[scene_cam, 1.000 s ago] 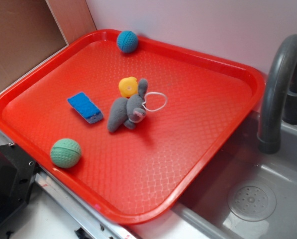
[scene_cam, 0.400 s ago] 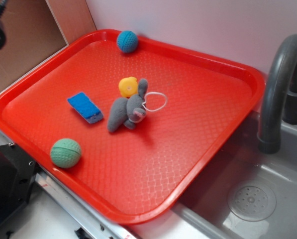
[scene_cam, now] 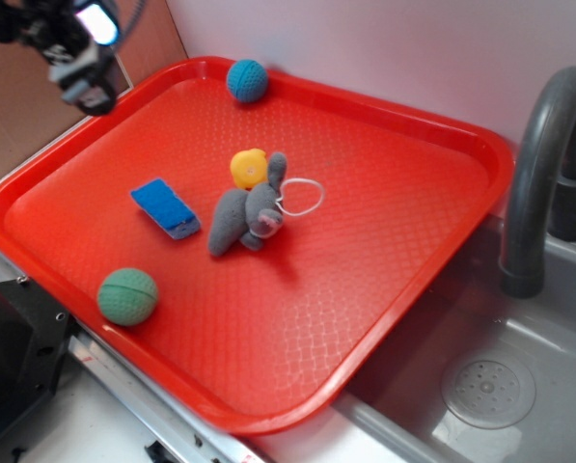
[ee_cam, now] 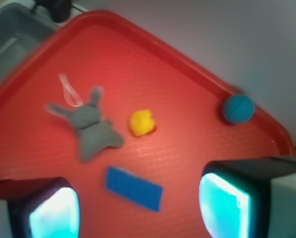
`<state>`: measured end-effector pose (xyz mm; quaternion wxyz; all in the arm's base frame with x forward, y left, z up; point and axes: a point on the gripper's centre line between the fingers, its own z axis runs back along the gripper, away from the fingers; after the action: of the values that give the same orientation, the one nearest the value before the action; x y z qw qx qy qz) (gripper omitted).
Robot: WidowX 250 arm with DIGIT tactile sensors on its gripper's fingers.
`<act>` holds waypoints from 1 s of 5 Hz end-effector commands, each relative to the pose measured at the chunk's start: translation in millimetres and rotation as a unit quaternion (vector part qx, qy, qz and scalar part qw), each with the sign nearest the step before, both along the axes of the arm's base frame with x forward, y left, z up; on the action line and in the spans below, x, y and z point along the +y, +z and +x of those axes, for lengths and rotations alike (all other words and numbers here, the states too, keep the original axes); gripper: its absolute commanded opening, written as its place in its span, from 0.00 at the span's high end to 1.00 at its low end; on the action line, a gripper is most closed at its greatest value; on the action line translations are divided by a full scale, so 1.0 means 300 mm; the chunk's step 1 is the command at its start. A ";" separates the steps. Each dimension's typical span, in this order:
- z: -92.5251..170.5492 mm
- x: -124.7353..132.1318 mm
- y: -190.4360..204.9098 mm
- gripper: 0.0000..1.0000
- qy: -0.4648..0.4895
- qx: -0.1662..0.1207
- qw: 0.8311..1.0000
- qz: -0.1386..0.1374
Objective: Grab the gray animal.
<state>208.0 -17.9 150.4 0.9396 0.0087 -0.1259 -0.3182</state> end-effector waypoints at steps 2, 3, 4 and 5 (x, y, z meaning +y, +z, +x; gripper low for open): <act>0.088 -0.190 -0.215 0.00 -0.149 0.034 0.988 -0.002; 0.073 -0.206 -0.269 0.00 -0.163 0.052 0.985 0.008; 0.056 -0.219 -0.321 0.00 -0.172 0.069 0.982 0.024; 0.047 -0.219 -0.364 0.00 -0.170 0.093 0.980 0.035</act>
<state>222.5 -73.5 35.2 0.8814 -0.0107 -0.0100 -0.4721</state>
